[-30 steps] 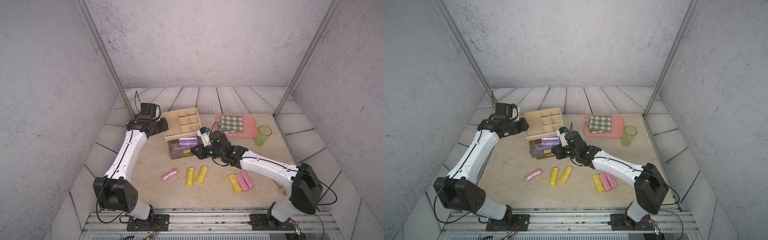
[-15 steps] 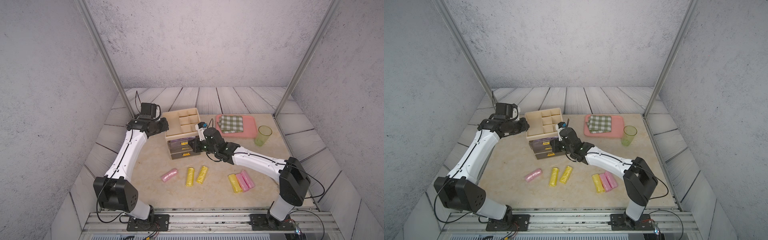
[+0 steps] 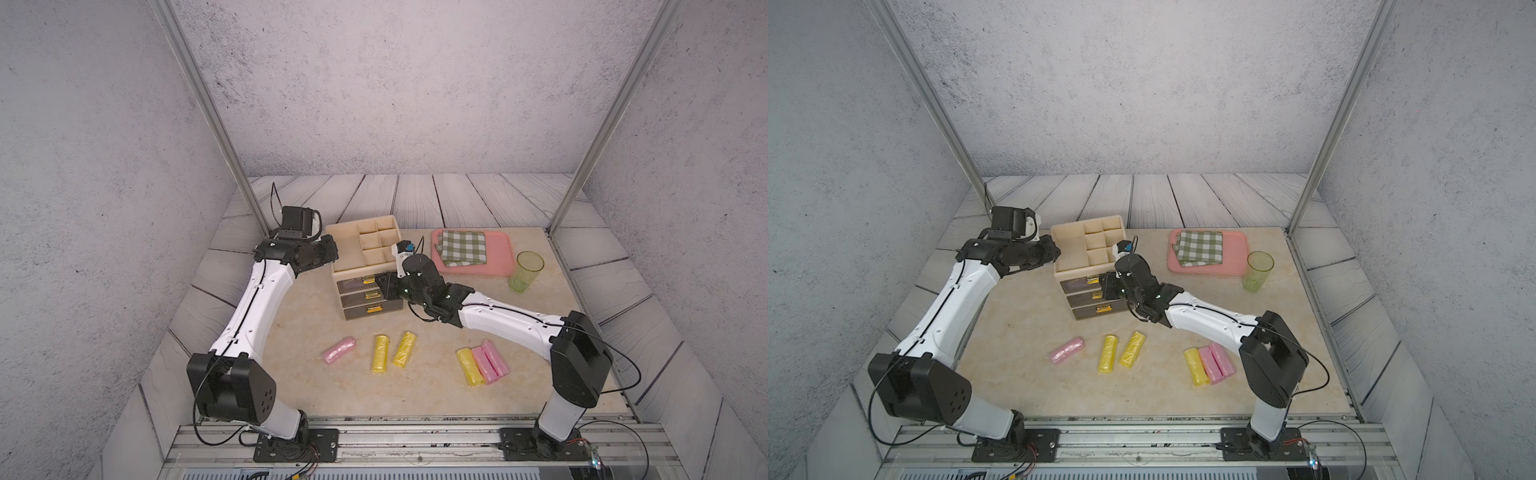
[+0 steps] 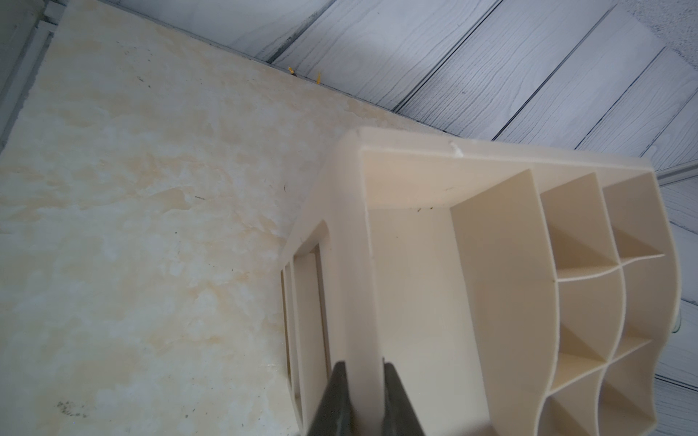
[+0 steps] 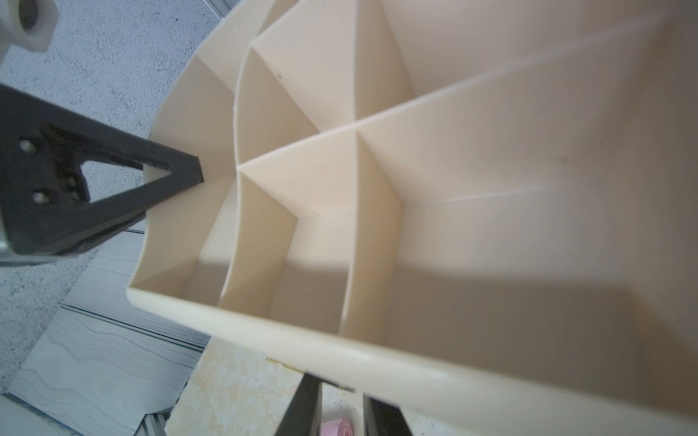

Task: Sort the rolls of trash bags by color and place them into the drawer
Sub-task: Close the drawer in the storage box, then adjust the storage box at the center of the board.

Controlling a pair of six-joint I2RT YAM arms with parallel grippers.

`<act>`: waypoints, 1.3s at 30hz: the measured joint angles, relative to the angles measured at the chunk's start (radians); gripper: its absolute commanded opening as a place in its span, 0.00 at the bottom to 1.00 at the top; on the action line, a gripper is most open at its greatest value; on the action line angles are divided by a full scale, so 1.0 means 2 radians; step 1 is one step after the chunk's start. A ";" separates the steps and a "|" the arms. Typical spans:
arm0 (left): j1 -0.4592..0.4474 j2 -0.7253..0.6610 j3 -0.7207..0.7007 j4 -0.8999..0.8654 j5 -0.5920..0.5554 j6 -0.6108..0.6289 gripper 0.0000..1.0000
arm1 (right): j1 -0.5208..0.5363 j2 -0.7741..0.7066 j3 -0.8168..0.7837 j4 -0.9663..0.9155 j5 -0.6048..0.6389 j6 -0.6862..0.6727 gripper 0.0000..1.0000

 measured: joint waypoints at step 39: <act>-0.010 -0.154 -0.056 -0.030 0.049 -0.016 0.65 | -0.111 -0.011 -0.034 -0.025 -0.068 0.010 0.40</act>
